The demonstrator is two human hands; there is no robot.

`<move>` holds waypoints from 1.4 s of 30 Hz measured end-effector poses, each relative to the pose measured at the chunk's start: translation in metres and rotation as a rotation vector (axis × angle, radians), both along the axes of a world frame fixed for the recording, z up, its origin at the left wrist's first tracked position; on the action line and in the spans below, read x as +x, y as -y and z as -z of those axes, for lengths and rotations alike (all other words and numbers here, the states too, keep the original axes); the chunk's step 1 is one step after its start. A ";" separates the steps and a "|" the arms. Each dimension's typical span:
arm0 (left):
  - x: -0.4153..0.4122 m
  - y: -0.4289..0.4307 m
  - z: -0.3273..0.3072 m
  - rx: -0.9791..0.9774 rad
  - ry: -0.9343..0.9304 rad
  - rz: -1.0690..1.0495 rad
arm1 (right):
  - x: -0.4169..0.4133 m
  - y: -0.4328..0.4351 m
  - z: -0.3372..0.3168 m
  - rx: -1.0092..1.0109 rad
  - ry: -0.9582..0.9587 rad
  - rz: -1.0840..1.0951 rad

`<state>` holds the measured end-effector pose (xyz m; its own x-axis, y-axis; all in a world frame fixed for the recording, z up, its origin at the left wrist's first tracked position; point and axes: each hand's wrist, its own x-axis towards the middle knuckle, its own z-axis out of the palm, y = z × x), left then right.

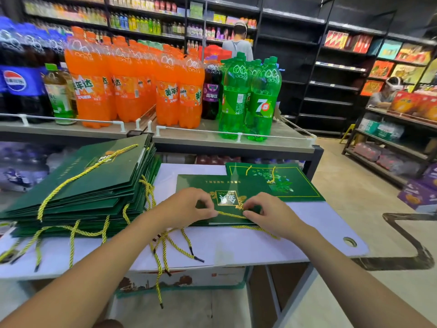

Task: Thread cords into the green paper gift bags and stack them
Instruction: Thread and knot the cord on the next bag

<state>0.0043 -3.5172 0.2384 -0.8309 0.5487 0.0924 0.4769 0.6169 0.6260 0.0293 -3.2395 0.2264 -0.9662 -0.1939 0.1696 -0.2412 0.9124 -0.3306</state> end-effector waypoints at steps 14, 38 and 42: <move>0.014 0.023 -0.052 0.442 0.859 0.305 | -0.005 -0.003 -0.010 0.018 0.032 -0.039; 0.010 -0.027 -0.028 0.794 0.633 -0.202 | 0.016 0.054 -0.054 -0.686 0.559 -0.187; 0.006 -0.021 -0.016 0.582 0.379 -0.304 | 0.007 0.058 -0.040 -0.811 0.592 -0.147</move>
<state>0.0098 -3.4960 0.2541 -0.9703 0.2406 -0.0250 0.0260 0.2066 0.9781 0.0359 -3.2970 0.2661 -0.9138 -0.3562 -0.1953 0.0706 0.3343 -0.9398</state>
